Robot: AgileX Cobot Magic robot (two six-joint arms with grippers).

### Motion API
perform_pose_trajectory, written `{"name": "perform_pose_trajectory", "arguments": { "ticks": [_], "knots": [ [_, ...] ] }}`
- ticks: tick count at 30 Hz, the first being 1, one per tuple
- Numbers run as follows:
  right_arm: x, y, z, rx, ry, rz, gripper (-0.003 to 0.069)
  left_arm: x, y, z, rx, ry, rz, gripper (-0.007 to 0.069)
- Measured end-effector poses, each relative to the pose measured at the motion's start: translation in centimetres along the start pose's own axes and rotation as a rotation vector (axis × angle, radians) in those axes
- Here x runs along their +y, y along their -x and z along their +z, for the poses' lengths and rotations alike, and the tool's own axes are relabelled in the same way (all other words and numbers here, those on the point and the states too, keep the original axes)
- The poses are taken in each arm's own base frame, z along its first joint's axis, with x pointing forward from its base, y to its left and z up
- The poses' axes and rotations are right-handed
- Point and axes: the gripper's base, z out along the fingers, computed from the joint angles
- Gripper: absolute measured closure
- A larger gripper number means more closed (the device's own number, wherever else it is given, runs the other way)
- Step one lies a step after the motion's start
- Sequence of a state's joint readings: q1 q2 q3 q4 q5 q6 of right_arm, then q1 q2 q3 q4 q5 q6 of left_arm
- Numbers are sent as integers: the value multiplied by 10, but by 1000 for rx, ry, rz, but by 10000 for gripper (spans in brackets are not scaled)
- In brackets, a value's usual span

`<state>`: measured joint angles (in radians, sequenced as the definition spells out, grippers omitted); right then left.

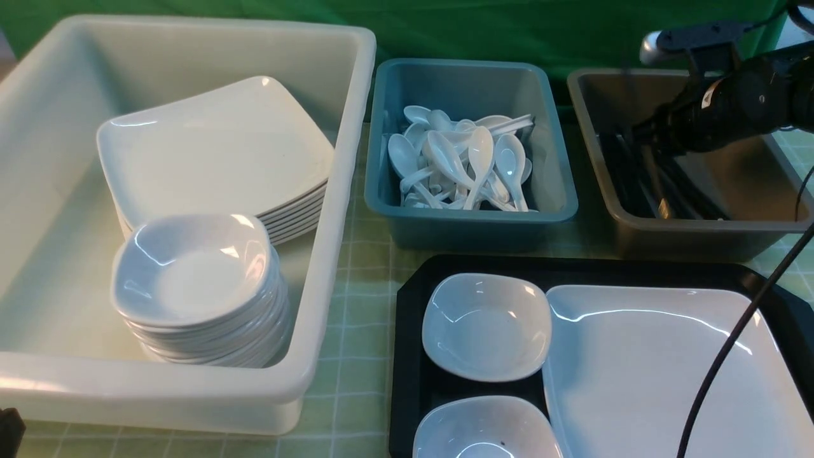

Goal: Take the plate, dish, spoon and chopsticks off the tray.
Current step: Use the right arm to put the chopsticks into the small storage box on the right, then use the left arm to grab a small plate from the dinner plate

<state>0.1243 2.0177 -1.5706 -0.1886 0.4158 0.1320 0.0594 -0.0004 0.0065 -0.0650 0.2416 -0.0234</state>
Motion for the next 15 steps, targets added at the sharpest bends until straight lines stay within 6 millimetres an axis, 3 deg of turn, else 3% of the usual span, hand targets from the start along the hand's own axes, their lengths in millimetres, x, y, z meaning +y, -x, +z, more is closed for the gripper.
{"name": "perform_pose_trajectory", "arguments": {
  "ticks": [5, 9, 10, 12, 15],
  "knots": [
    [-7, 11, -24, 125, -31, -65, 447, 0, 0, 0, 0, 0, 0, 626],
    [-14, 29, -71, 225, -50, -148, 562, 0, 0, 0, 0, 0, 0, 626],
    [-14, 30, -74, 226, -51, -150, 576, 0, 0, 0, 0, 0, 0, 626],
    [-19, 35, -115, 271, -57, -164, 640, 0, 0, 0, 0, 0, 0, 626],
    [-20, 36, -158, 288, -39, -146, 657, 0, 0, 0, 0, 0, 0, 626]
  ]
}}
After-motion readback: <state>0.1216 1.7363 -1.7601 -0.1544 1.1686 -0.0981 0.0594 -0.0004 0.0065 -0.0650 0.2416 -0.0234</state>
